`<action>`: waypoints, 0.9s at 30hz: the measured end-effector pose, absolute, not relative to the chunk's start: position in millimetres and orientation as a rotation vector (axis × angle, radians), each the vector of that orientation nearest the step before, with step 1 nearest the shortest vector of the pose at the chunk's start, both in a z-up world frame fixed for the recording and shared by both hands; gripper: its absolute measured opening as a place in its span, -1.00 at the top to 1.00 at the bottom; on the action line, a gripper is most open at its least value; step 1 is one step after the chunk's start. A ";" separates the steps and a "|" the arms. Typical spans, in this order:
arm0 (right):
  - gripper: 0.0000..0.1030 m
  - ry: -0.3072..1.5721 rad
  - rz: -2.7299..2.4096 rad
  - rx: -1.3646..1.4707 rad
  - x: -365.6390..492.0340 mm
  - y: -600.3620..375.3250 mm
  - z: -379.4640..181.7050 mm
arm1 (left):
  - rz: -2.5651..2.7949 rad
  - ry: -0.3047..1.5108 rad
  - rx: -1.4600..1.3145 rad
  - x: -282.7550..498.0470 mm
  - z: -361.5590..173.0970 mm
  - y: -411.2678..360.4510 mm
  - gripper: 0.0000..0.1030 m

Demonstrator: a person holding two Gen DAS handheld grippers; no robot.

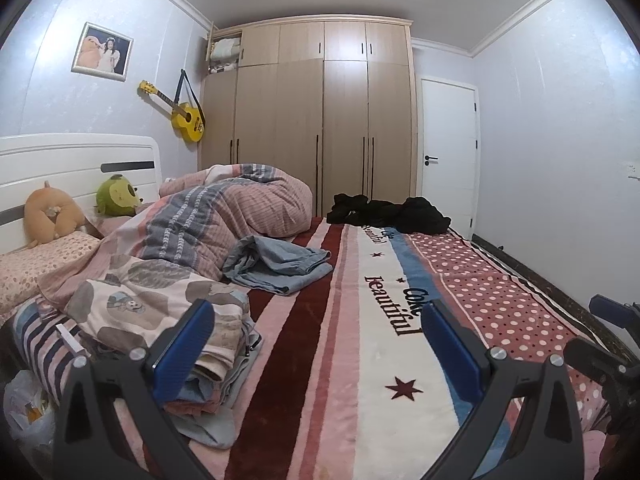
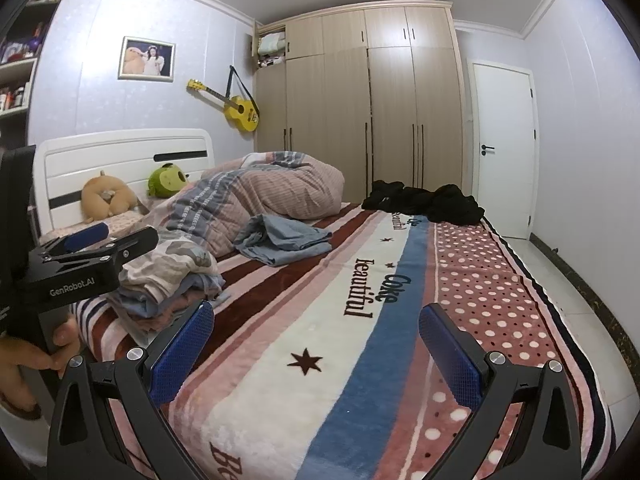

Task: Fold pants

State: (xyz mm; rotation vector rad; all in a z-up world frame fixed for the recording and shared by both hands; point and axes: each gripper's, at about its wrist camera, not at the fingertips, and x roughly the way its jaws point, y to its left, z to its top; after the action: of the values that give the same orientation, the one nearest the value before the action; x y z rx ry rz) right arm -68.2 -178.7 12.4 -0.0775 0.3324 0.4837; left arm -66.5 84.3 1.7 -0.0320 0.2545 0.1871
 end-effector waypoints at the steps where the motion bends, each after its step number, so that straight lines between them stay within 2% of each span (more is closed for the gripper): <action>1: -0.99 0.332 0.484 -0.078 -68.5 -178.4 12.4 | 0.187 0.255 -0.032 -66.5 1.6 84.5 -0.98; 27: -0.99 0.336 0.483 -0.075 -67.1 -178.7 13.0 | 0.188 0.255 -0.034 -66.4 0.8 86.3 -0.98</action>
State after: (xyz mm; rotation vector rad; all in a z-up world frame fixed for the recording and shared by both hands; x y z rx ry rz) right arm -67.1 -178.7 13.0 -0.0754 0.3356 0.4829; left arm -66.4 86.3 0.8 -0.0341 0.2549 0.1879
